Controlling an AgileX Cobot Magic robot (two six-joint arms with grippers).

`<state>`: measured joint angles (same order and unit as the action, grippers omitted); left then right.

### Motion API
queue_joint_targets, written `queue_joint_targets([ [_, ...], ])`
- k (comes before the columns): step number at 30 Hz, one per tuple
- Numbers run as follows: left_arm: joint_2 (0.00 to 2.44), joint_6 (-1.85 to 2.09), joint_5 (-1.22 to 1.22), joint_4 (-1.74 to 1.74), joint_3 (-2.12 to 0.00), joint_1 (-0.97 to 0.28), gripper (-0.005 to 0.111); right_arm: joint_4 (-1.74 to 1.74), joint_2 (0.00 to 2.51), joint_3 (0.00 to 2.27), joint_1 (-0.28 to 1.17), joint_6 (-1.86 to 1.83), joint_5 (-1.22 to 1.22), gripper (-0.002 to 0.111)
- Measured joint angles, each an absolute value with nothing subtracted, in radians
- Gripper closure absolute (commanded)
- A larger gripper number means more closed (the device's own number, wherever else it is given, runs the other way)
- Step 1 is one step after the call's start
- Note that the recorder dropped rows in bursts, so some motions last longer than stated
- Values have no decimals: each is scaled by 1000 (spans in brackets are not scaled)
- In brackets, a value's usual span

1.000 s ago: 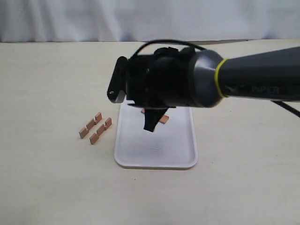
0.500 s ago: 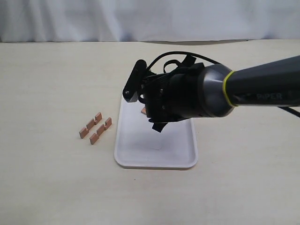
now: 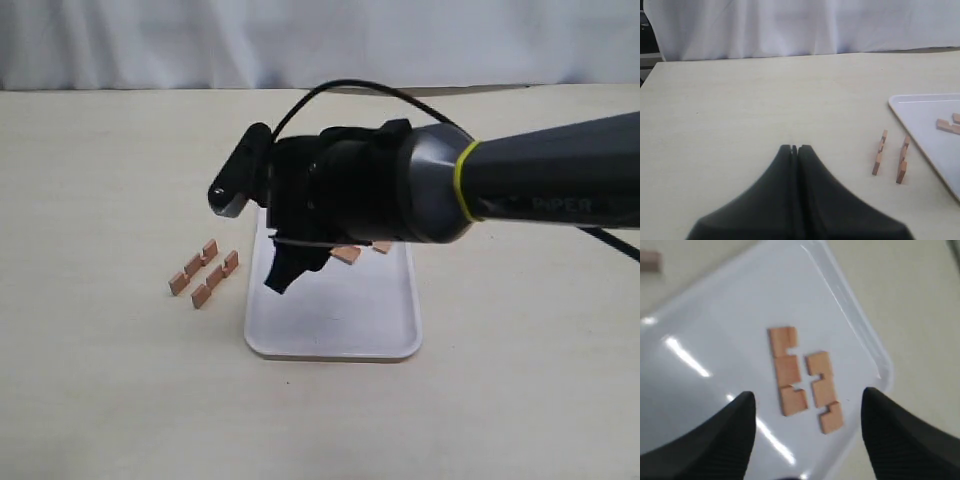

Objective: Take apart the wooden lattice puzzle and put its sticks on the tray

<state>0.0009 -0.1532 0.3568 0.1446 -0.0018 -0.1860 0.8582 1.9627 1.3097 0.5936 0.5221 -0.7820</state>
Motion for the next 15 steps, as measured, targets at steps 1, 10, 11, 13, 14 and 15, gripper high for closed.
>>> queue_joint_targets([
  [1,1,-153,357,145,-2,-186,107,791,1963,1332,594,504,-763,49],
  [10,1,-153,357,145,-2,-186,107,243,2024,1410,595,465,-505,31],
  [11,1,-153,357,145,-2,-186,107,232,2048,1410,595,465,-503,31],
  [13,1,-153,357,145,-2,-186,107,240,2090,1414,615,465,-505,31],
  [14,1,-153,357,145,-2,-186,107,262,2106,1422,634,465,-505,31],
  [15,1,-153,357,145,-2,-186,107,283,2116,1430,651,481,-505,31],
])
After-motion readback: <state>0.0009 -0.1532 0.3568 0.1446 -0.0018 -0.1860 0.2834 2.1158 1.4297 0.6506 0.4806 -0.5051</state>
